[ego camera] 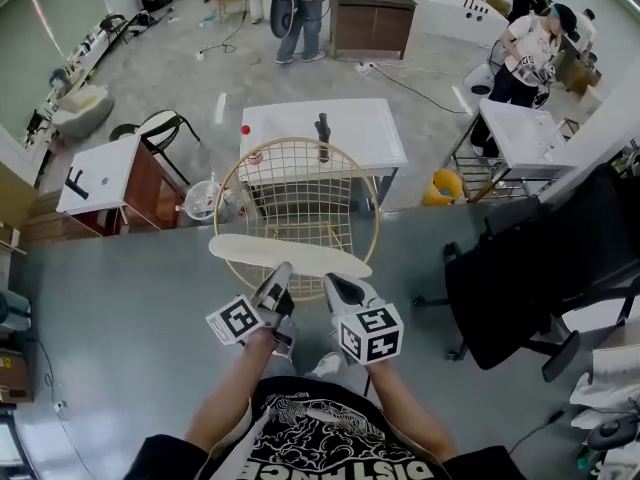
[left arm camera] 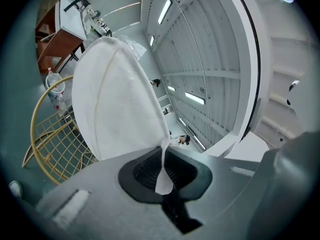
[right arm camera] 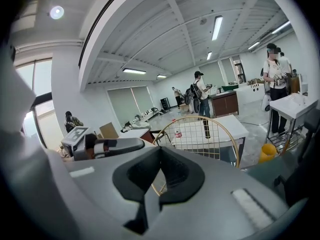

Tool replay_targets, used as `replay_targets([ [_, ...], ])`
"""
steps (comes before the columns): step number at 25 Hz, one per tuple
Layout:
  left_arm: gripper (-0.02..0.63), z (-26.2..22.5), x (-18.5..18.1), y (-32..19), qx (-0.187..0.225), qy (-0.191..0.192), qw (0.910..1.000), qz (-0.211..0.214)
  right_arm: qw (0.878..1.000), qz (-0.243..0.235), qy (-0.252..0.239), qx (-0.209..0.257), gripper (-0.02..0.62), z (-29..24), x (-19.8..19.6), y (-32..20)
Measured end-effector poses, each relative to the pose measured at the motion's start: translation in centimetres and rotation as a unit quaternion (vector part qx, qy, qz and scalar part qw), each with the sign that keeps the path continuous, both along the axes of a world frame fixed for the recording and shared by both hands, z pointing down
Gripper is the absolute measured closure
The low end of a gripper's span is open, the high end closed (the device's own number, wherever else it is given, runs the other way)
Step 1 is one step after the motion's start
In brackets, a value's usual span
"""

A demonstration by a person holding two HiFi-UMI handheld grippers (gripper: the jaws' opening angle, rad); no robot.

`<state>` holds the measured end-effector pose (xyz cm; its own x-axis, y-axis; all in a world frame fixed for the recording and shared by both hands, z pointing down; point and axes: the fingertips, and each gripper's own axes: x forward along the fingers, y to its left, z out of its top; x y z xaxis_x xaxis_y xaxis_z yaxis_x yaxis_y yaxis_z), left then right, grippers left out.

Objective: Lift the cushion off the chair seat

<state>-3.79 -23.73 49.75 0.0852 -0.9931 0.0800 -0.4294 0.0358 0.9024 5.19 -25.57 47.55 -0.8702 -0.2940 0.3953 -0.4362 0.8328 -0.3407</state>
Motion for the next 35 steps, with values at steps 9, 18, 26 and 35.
replay_targets([
  [9,0.586,-5.5,-1.2,0.6,0.023,-0.056,0.9981,0.016,0.999,0.029,-0.016,0.03,0.595,-3.7,-1.4,0.3],
  [18,0.586,-8.1,-2.8,0.8,0.046,-0.08,0.9954,0.025,0.998,0.036,-0.012,0.056,0.595,-5.0,-4.0,1.2],
  [26,0.586,-8.0,-3.1,1.4,0.045,-0.069,0.9963,0.023,0.997,0.045,-0.006,0.061,0.595,-5.3,-4.0,1.6],
  [35,0.584,-7.8,-3.1,2.0,0.041,-0.06,0.9972,0.016,0.997,0.045,-0.006,0.063,0.595,-5.5,-3.9,1.9],
])
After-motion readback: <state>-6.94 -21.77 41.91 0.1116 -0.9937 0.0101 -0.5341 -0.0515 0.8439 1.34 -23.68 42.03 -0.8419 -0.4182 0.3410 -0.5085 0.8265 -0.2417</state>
